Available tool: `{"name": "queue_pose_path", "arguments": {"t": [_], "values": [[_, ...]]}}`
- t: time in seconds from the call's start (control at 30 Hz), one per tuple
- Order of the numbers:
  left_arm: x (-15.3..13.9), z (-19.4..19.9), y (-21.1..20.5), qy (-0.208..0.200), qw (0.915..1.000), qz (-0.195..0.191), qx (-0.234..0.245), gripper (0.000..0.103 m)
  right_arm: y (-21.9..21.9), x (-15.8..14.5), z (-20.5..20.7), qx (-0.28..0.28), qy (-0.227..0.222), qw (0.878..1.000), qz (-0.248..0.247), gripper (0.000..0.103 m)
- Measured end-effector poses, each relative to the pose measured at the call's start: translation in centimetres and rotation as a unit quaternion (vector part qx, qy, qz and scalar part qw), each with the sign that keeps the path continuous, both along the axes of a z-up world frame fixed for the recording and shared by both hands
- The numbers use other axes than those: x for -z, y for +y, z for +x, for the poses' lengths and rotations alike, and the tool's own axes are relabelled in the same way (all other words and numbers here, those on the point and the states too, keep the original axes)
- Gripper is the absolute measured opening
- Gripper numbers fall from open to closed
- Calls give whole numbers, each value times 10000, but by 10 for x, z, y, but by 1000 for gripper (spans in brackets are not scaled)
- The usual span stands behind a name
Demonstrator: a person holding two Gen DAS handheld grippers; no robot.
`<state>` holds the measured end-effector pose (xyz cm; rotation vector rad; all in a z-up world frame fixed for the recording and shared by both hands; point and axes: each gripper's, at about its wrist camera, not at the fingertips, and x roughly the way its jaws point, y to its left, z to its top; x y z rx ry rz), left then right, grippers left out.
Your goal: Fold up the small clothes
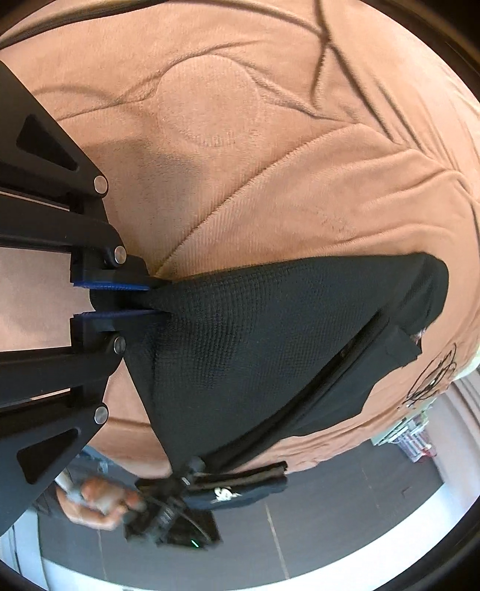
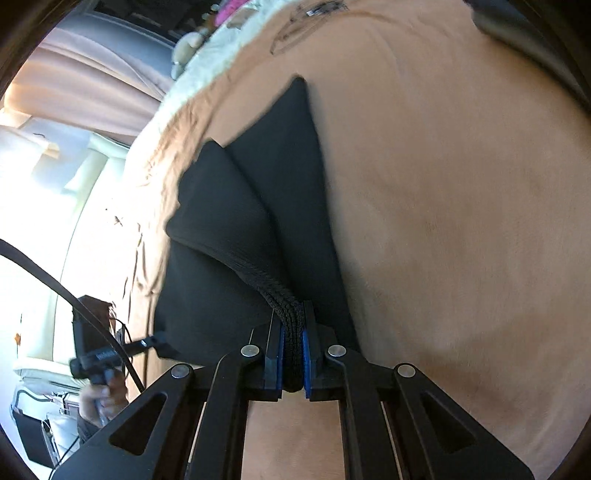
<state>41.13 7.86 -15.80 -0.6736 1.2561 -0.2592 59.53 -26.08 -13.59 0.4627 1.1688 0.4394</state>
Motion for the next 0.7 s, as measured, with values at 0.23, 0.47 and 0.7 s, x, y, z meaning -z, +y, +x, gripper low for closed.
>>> {"name": "queue_pose_path", "arguments": {"t": [0.23, 0.47, 0.7], "values": [[-19, -4, 1, -207, 9992, 329, 1, 28, -8, -3, -8, 89, -30, 9996, 264, 4], [-21, -6, -13, -336, 9976, 596, 145, 54, -2, -34, -10, 78, -257, 9984, 501, 4], [3, -7, -17, -60, 9977, 680, 50, 23, 6, -41, -11, 59, -340, 9981, 501, 4]]}}
